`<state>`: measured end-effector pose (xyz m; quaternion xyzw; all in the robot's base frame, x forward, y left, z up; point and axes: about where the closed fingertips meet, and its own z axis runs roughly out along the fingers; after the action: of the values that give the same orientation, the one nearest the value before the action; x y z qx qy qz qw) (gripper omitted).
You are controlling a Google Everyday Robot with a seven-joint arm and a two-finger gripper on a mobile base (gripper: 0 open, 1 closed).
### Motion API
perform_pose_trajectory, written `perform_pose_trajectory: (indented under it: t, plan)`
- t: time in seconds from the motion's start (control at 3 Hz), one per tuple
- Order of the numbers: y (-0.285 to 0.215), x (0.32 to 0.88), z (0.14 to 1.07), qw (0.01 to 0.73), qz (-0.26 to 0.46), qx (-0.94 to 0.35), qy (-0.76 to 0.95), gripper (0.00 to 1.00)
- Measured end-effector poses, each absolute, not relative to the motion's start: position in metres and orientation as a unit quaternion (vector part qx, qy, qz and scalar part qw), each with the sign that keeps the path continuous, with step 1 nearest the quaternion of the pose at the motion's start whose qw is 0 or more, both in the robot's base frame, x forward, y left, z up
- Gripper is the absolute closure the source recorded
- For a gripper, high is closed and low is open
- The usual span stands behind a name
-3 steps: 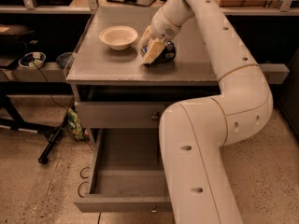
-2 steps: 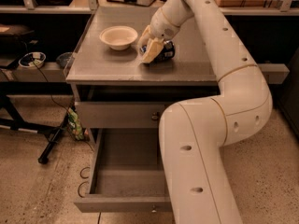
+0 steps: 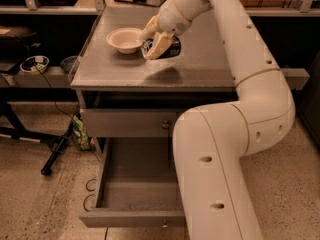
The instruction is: Place pepsi can into middle drawer
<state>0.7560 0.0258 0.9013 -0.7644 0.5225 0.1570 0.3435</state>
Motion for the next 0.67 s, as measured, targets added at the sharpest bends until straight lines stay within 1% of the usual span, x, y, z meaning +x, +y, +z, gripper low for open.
perform_pose_trajectory:
  t: [0.67]
  plan:
    - [0.025,0.732,0.931,0.382,0.175,-0.787,0.451,1.0]
